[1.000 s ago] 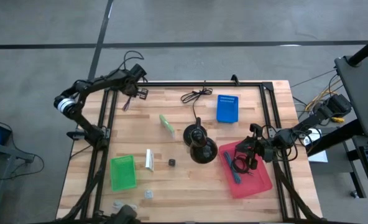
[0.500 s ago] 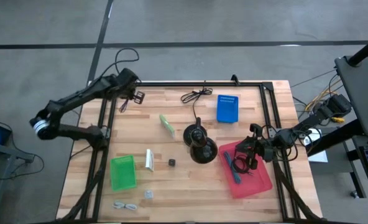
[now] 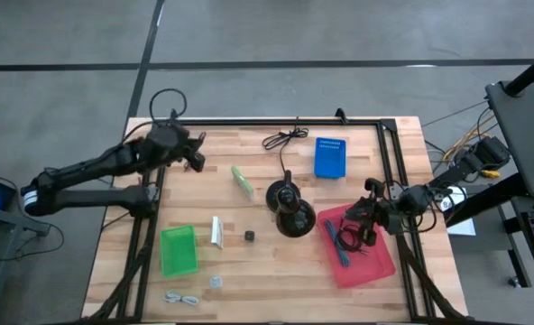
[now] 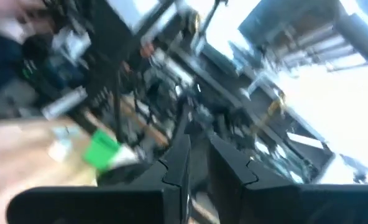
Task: Pick and place items into bin
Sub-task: Put the purple charger cable into the red bin
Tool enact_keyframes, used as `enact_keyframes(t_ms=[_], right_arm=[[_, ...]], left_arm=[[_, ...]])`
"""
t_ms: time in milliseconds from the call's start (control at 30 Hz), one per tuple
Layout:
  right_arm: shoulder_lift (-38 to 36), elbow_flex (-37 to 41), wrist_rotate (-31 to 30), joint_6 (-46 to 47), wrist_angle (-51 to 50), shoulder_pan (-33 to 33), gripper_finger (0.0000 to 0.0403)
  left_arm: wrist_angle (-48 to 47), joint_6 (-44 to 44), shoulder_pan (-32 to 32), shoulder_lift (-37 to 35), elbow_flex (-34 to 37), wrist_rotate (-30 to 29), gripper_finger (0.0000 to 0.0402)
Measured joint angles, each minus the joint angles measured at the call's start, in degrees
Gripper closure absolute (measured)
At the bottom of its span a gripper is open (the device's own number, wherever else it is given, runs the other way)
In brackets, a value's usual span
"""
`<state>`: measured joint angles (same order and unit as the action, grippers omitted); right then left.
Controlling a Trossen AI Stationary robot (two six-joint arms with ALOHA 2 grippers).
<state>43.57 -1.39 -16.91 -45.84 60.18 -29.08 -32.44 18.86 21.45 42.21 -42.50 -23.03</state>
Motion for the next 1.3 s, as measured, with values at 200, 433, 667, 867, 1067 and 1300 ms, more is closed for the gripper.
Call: enact_keyframes(t_ms=[200, 433, 667, 867, 1067, 1300], right_arm=[[0.06, 0.0, 8.5, 0.95, 1.86, -0.02, 0.036], [0.02, 0.0, 4.32, 4.63, 4.99, 0.0, 0.0359], [0.07, -1.39, -3.83, 7.26, 4.93, 0.04, 0.0321], [0.15, -8.85, -8.63, 10.76, -5.97, 0.04, 0.0261], [1.45, -19.73, -8.8, 17.11, -24.91, 0.6, 0.0214], [5.13, -24.51, -7.01, 18.78, -29.56, 1.17, 0.02]], left_arm=[[16.47, -8.71, -6.87, -5.53, 7.47, 0.33, 0.04], [27.83, -17.47, -10.29, -7.08, 10.71, 4.75, 0.04], [35.64, -22.79, -10.69, -4.67, 10.68, 13.79, 0.04], [43.47, -24.48, -10.66, -0.75, 10.51, 17.71, 0.04], [49.26, -29.8, -10.69, 2.04, 10.01, 20.16, 0.04], [54.93, -31.25, -10.77, 4.94, 8.56, 29.86, 0.04]])
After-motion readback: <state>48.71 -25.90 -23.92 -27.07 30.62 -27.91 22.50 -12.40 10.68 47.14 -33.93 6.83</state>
